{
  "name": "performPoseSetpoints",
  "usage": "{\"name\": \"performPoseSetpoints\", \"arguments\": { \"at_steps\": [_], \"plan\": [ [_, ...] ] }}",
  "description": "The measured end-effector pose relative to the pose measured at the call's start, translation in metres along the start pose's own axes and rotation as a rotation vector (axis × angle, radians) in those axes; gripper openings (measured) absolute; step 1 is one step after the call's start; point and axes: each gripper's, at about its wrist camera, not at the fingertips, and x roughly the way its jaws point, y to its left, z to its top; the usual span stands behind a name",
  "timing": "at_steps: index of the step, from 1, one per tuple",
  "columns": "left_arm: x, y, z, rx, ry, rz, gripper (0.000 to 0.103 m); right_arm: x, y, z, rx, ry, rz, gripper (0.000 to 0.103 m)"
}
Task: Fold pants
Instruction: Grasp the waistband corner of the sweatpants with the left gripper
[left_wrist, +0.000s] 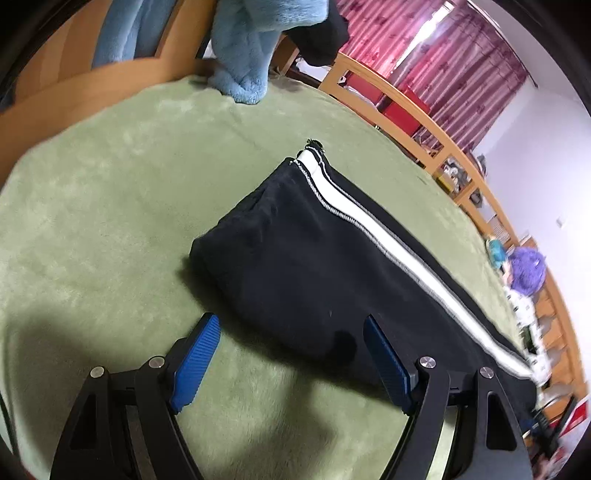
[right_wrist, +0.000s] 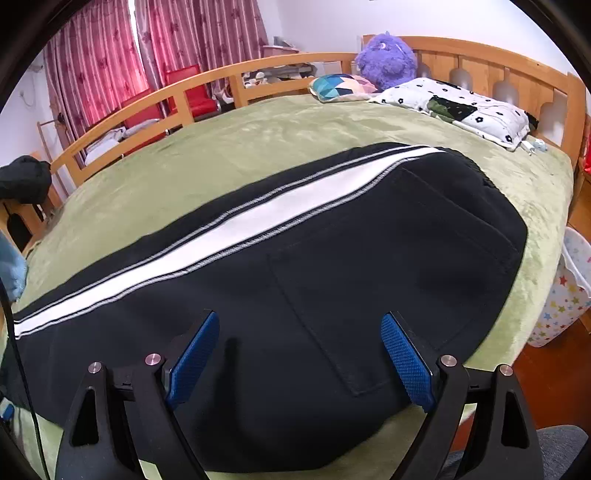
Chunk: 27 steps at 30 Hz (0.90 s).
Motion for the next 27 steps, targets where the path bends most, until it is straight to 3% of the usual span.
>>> {"name": "performPoseSetpoints", "arguments": {
  "at_steps": [7,11,13,16,17,18,21,22,25,27],
  "plan": [
    [0.028,-0.002,0.015,-0.057,0.003,0.083,0.077,0.014,-0.023,-0.004,0.039,0.033,0.009,0.089],
    [0.047,0.002,0.039,-0.157,0.004,0.112,0.077,0.026,-0.035,0.002,0.089,0.062,0.030,0.089],
    [0.051,0.004,0.045,-0.203,-0.015,0.119,0.071,0.031,-0.039,0.007,0.112,0.069,0.036,0.089],
    [0.060,0.003,0.057,-0.199,0.006,0.106,0.033,0.032,-0.042,0.010,0.145,0.070,0.045,0.089],
    [0.061,0.001,0.061,-0.186,0.028,0.070,0.014,0.032,-0.044,0.010,0.152,0.071,0.045,0.089],
    [0.057,-0.001,0.069,-0.173,0.032,0.046,0.013,0.032,-0.047,0.012,0.158,0.073,0.040,0.089],
    [0.028,-0.008,0.087,-0.124,-0.084,-0.002,0.013,0.026,-0.055,0.016,0.164,0.063,0.020,0.089],
    [0.024,-0.012,0.090,-0.105,-0.090,0.002,0.013,0.021,-0.063,0.020,0.168,0.048,0.005,0.089],
    [0.040,-0.020,0.087,-0.056,-0.027,0.137,0.018,0.007,-0.086,0.027,0.188,0.010,-0.023,0.089],
    [0.055,-0.018,0.075,-0.045,0.038,0.283,0.038,0.000,-0.107,0.029,0.210,-0.014,-0.048,0.089]
  ]
}}
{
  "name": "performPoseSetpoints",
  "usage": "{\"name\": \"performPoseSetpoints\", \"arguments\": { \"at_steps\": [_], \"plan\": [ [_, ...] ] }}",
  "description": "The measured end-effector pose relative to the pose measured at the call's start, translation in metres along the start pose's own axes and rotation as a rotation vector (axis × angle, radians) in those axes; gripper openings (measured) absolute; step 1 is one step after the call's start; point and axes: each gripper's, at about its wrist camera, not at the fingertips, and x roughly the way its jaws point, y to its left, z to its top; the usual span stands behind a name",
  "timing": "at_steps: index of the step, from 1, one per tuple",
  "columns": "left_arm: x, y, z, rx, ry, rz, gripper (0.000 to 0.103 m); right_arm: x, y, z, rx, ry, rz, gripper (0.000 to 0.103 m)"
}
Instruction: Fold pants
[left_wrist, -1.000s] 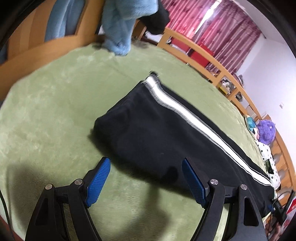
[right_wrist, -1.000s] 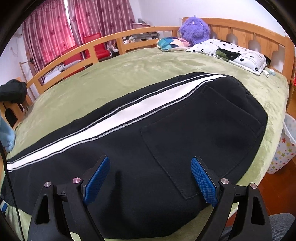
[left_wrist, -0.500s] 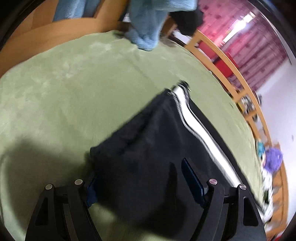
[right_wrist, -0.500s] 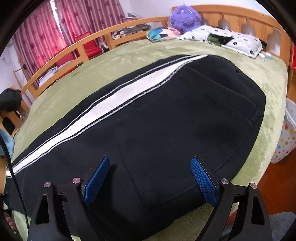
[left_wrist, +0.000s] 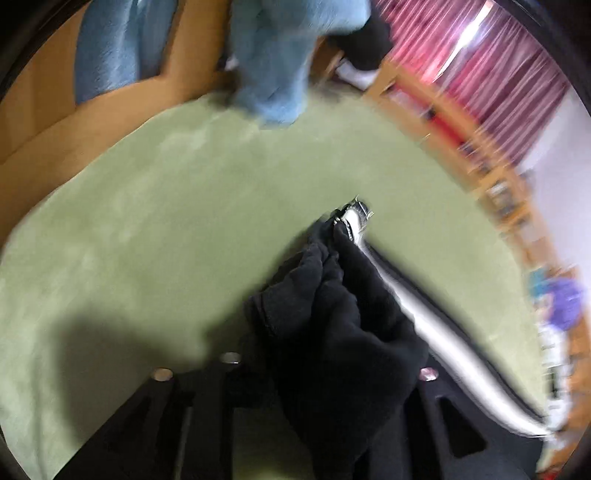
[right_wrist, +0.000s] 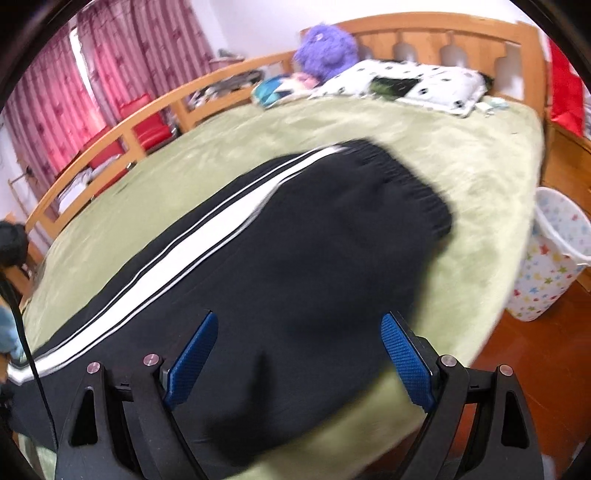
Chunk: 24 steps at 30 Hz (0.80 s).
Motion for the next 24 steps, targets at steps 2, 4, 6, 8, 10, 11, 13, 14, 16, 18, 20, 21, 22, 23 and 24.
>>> {"name": "performPoseSetpoints", "arguments": {
  "at_steps": [2,4,6,8,10,11,13,14,16,18,20,21,22,23,24],
  "plan": [
    [-0.001,0.006,-0.011,-0.019,0.001,0.064,0.049,-0.001,-0.025,0.007,0.043,-0.010,-0.036,0.089],
    [-0.012,0.011,-0.022,-0.040,-0.028,0.116,0.061,0.002,-0.054,0.014,0.109,0.000,-0.020,0.090],
    [-0.027,0.008,-0.033,-0.030,-0.053,0.142,0.065,0.011,-0.077,0.020,0.180,0.020,0.026,0.090],
    [-0.037,-0.001,-0.043,-0.005,-0.051,0.139,0.066,0.028,-0.102,0.028,0.271,0.053,0.093,0.090],
    [-0.047,-0.013,-0.056,0.008,-0.045,0.147,0.066,0.048,-0.118,0.038,0.342,0.075,0.156,0.092],
    [-0.050,-0.019,-0.061,0.011,-0.040,0.142,0.066,0.060,-0.125,0.042,0.382,0.093,0.192,0.094],
    [-0.055,-0.029,-0.070,0.013,-0.026,0.132,0.066,0.086,-0.132,0.050,0.459,0.139,0.274,0.098],
    [-0.056,-0.035,-0.075,0.010,-0.021,0.130,0.066,0.092,-0.132,0.053,0.473,0.139,0.285,0.100],
    [-0.059,-0.051,-0.083,0.011,-0.023,0.115,0.066,0.104,-0.127,0.068,0.494,0.123,0.332,0.099],
    [-0.062,-0.069,-0.088,0.022,-0.027,0.105,0.066,0.111,-0.118,0.082,0.477,0.139,0.315,0.081],
    [-0.065,-0.082,-0.092,0.036,-0.031,0.095,0.066,0.106,-0.112,0.097,0.404,0.093,0.308,0.048],
    [-0.070,-0.091,-0.093,0.046,-0.041,0.084,0.066,0.103,-0.110,0.109,0.365,0.081,0.356,0.042],
    [-0.073,-0.097,-0.094,0.055,-0.050,0.074,0.066,0.095,-0.108,0.125,0.334,0.061,0.419,0.041],
    [-0.077,-0.104,-0.094,0.068,-0.061,0.064,0.066,0.089,-0.106,0.135,0.320,0.037,0.429,0.040],
    [-0.082,-0.110,-0.095,0.080,-0.069,0.061,0.066,0.082,-0.102,0.151,0.292,0.015,0.446,0.039]
  ]
}}
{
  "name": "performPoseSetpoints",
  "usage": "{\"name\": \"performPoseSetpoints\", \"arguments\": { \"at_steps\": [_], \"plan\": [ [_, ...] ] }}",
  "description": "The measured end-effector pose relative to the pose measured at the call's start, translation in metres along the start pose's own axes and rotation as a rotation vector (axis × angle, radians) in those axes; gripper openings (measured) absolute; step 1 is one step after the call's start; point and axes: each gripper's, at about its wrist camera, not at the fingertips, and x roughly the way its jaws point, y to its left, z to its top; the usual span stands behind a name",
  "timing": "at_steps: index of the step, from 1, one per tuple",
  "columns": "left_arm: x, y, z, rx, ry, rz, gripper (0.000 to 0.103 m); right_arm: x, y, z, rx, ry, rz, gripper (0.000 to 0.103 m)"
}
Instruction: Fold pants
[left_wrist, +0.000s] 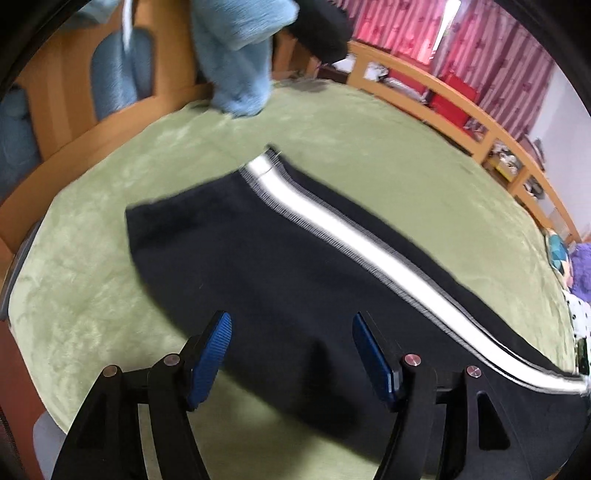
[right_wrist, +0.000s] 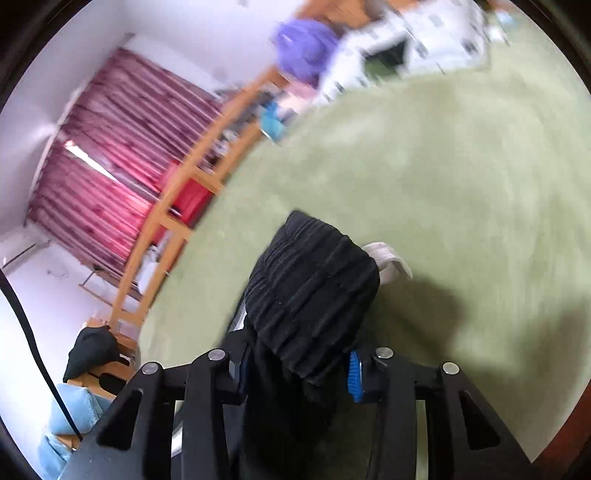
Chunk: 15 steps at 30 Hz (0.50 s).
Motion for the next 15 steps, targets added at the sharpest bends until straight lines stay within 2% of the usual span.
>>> {"name": "performPoseSetpoints", "arguments": {
  "at_steps": [3,6,9,10,12,15],
  "plan": [
    [-0.010,-0.011,0.000,0.031,-0.024,-0.009,0.066,-0.006,0.013,0.026,-0.029,-0.028,0.054,0.039],
    [-0.016,-0.013,-0.001,0.058,-0.047,0.012,0.066,0.007,0.006,0.033,-0.096,-0.028,-0.049,0.043],
    [-0.013,-0.004,-0.001,0.054,-0.033,0.029,0.066,0.045,-0.029,0.019,-0.061,0.154,-0.194,0.054],
    [-0.012,-0.001,-0.001,0.049,-0.029,0.030,0.066,0.049,-0.038,0.012,-0.067,0.177,-0.233,0.056],
    [-0.006,0.007,0.002,0.046,-0.019,0.037,0.066,0.042,-0.046,0.004,-0.080,0.160,-0.223,0.064],
    [0.003,0.016,0.005,0.053,-0.016,0.056,0.066,0.020,-0.045,-0.009,-0.104,0.130,-0.245,0.068]
  ]
}}
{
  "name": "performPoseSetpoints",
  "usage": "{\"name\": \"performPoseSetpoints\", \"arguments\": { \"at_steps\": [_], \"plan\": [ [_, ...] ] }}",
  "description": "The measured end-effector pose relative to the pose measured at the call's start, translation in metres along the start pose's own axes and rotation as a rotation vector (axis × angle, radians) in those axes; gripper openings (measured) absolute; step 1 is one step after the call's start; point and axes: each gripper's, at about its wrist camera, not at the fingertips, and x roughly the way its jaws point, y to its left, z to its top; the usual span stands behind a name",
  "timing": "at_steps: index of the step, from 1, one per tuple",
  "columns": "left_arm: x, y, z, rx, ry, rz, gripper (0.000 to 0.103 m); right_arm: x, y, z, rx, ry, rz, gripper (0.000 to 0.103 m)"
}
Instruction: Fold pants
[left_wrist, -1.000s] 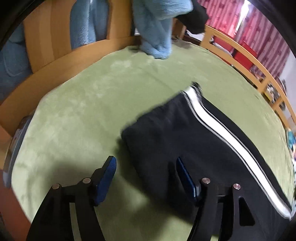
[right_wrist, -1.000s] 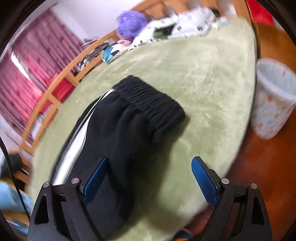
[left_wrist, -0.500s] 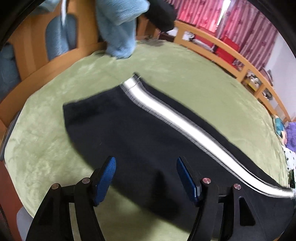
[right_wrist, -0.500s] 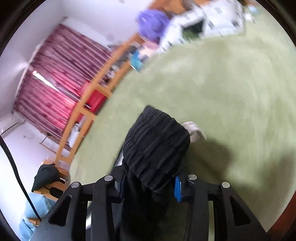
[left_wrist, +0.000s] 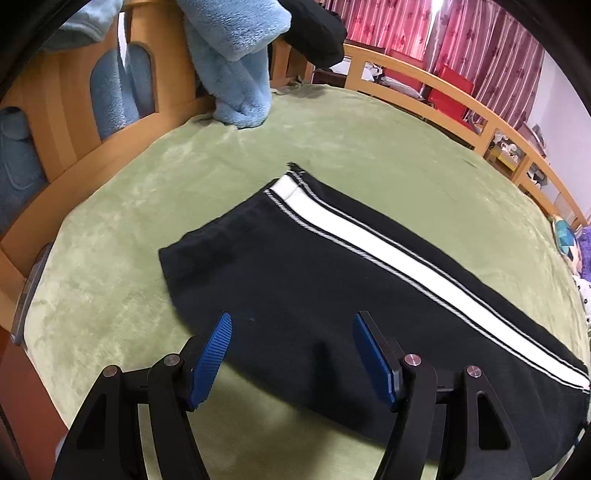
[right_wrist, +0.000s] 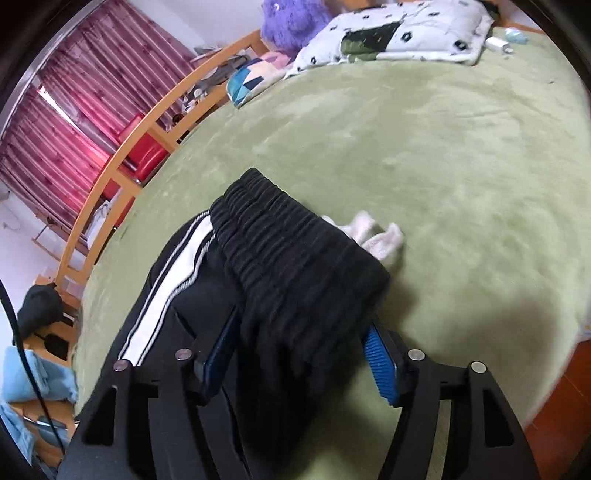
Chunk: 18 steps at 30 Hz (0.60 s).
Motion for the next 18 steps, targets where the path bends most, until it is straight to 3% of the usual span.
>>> {"name": "performPoseSetpoints", "arguments": {
  "at_steps": [5,8,11,18],
  "plan": [
    [0.004,0.025,0.012,-0.012,-0.041,0.014,0.066,-0.031,0.017,-0.017,-0.071,-0.037,-0.080,0.068],
    [0.013,0.041,0.032,-0.053,-0.039,-0.063,0.066,-0.060,0.037,-0.032,-0.115,-0.079,-0.105,0.068],
    [0.028,0.043,0.053,-0.040,-0.032,-0.094,0.066,-0.076,0.061,-0.051,-0.140,-0.128,-0.114,0.070],
    [0.089,0.012,0.107,0.086,0.001,-0.150,0.064,-0.054,0.130,-0.095,-0.189,-0.096,-0.068,0.072]
  ]
}}
